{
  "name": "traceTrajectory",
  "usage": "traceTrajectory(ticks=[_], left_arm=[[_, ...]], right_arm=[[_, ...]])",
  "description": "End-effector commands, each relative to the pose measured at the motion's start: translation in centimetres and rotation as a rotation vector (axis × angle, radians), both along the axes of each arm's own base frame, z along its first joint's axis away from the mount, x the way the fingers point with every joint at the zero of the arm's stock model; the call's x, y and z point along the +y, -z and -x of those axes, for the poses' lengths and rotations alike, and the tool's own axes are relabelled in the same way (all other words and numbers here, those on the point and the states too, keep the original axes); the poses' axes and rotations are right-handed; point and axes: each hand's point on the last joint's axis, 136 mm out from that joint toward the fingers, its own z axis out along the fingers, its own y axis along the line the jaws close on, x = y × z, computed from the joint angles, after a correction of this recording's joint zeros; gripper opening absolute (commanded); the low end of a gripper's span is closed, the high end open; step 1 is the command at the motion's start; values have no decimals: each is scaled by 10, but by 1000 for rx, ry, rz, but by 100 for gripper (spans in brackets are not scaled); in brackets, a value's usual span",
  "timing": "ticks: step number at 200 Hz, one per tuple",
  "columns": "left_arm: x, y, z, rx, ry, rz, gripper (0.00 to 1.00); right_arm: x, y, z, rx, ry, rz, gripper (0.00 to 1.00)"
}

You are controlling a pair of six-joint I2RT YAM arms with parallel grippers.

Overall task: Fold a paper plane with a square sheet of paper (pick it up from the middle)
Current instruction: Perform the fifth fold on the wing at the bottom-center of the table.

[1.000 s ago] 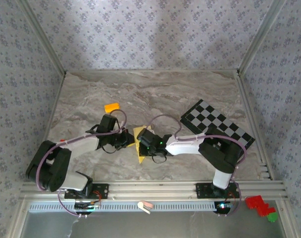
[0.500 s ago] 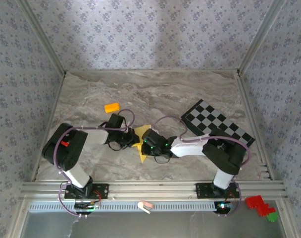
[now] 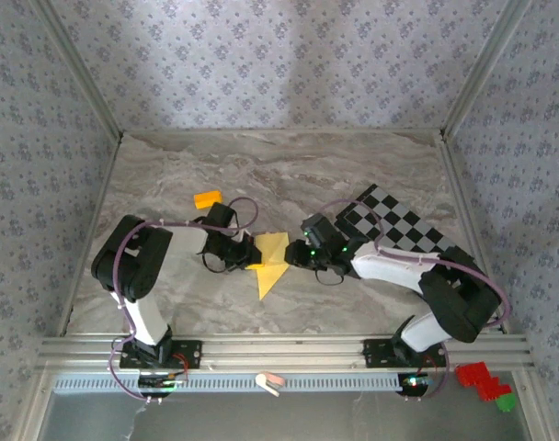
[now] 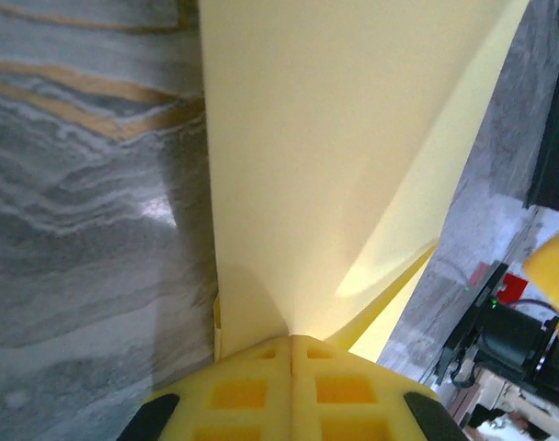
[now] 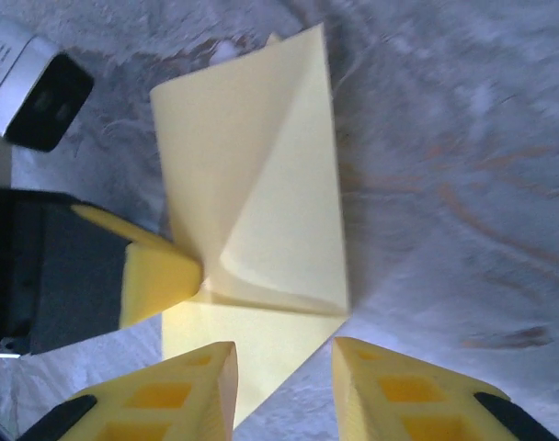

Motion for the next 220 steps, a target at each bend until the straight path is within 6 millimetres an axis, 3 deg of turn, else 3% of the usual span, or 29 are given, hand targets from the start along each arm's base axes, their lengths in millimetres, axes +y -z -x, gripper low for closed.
traceTrajectory(ticks=[1, 29, 100, 160, 220], left_arm=[[1, 16, -3, -65, 67, -60, 3], [2, 20, -3, -59, 71, -74, 3], [4, 21, -4, -58, 67, -84, 3], [4, 21, -4, -59, 67, -84, 3], [4, 22, -4, -54, 65, -85, 3]], right_arm=[[-1, 7, 9, 48, -82, -16, 39], [2, 12, 0, 66, -94, -50, 44], [17, 36, 4, 133, -141, -79, 45], [21, 30, -2, 112, -141, -104, 40], [22, 37, -3, 136, -142, -103, 38]])
